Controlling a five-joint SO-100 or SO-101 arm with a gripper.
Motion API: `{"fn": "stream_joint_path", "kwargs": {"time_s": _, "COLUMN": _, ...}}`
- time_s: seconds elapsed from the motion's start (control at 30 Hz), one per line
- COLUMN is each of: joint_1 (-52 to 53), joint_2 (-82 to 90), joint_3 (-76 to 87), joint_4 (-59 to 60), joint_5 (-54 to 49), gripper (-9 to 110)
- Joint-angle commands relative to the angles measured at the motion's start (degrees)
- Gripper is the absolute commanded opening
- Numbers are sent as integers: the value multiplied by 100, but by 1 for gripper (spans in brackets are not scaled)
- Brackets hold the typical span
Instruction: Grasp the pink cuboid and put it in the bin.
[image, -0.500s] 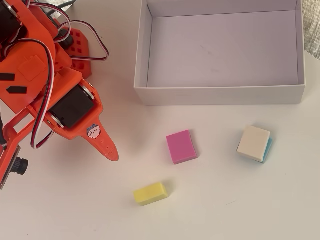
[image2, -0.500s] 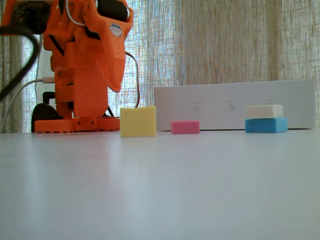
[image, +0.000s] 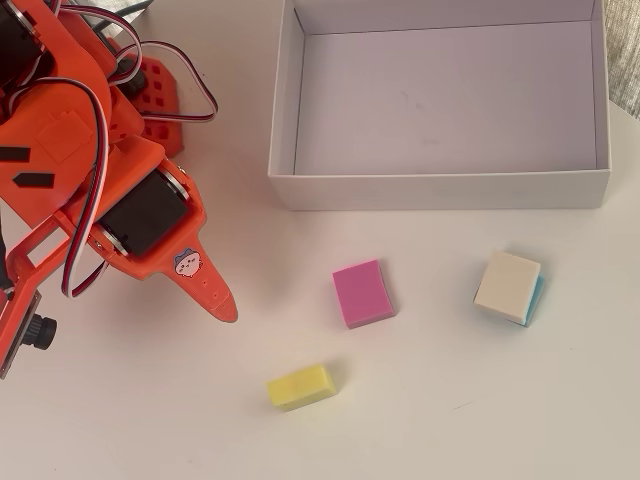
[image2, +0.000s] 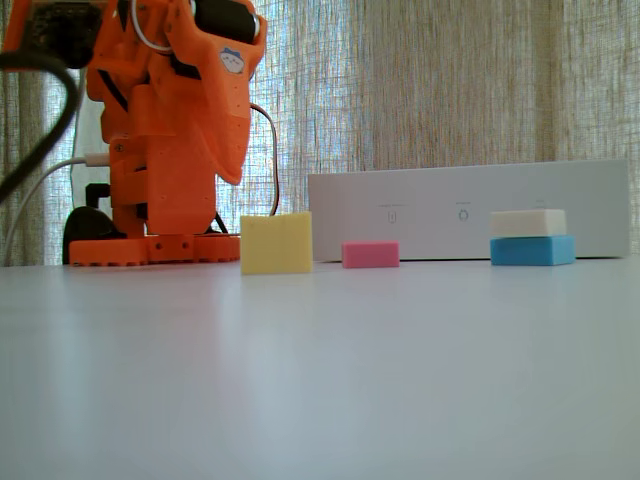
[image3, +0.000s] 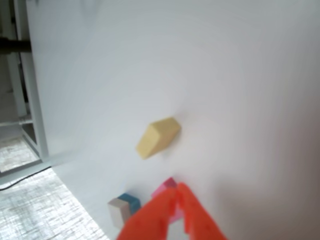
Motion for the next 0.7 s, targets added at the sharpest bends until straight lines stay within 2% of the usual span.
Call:
{"fn": "stream_joint_path", "kwargs": {"time_s": 0.0, "joint_1": 26, "joint_2": 35, "joint_3": -35, "joint_4": 9, "joint_5": 18, "gripper": -8}}
{"fn": "stream_joint_path", "kwargs": {"time_s": 0.67, "joint_1": -9, "joint_2": 35, "joint_3": -35, "joint_4": 9, "joint_5": -26, "gripper": -8}}
